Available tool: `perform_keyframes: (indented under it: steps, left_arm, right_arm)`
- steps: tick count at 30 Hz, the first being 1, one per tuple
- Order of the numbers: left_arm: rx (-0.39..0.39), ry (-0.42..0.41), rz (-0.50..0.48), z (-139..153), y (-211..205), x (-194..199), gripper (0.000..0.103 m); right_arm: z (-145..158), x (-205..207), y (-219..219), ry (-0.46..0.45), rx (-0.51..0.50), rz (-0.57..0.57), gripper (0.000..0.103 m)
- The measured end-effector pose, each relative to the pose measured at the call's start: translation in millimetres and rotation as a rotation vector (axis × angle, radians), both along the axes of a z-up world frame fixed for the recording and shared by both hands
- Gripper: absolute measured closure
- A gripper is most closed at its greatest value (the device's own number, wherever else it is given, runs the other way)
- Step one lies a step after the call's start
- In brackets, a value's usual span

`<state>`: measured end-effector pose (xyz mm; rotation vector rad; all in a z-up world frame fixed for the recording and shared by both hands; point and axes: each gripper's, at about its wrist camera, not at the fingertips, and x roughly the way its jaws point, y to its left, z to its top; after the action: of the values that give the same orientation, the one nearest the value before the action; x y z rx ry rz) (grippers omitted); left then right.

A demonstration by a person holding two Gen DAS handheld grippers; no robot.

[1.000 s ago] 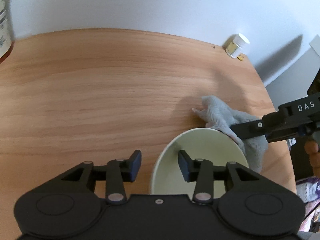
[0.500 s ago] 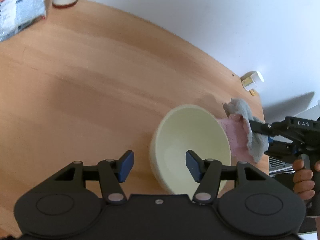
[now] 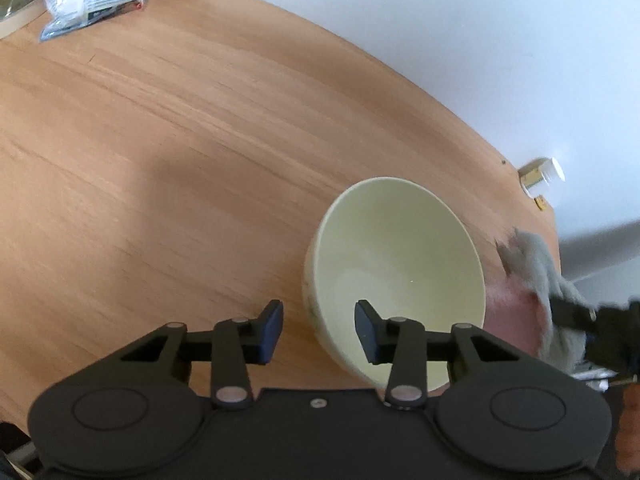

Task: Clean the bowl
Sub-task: 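Tilt the bowl with the left gripper while the right gripper wipes beside the rim, then press the cloth onto the bowl's outer wall with the right gripper, sweeping along it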

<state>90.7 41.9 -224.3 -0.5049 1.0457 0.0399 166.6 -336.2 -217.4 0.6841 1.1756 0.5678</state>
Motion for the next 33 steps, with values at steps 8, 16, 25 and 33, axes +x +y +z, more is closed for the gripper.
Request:
perform_keyframes:
  steps: [8,16,25,33]
  left_arm:
    - [0.004,0.040,0.021,-5,-5,4,0.081]
    - [0.006,0.026,-0.021,-6,0,8,0.088]
    - [0.075,-0.018,-0.252,4,6,26,0.091]
    - [0.169,-0.056,-0.576,16,6,52,0.091]
  right_arm:
    - [-9,-24,-17,-0.004,0.004,-0.030,0.079]
    - [-7,-26,-9,-0.010,-0.012,-0.039,0.079]
    - [-5,-25,9,0.005,-0.010,-0.079,0.079]
    - [-9,-32,22,0.037,0.006,-0.126,0.079]
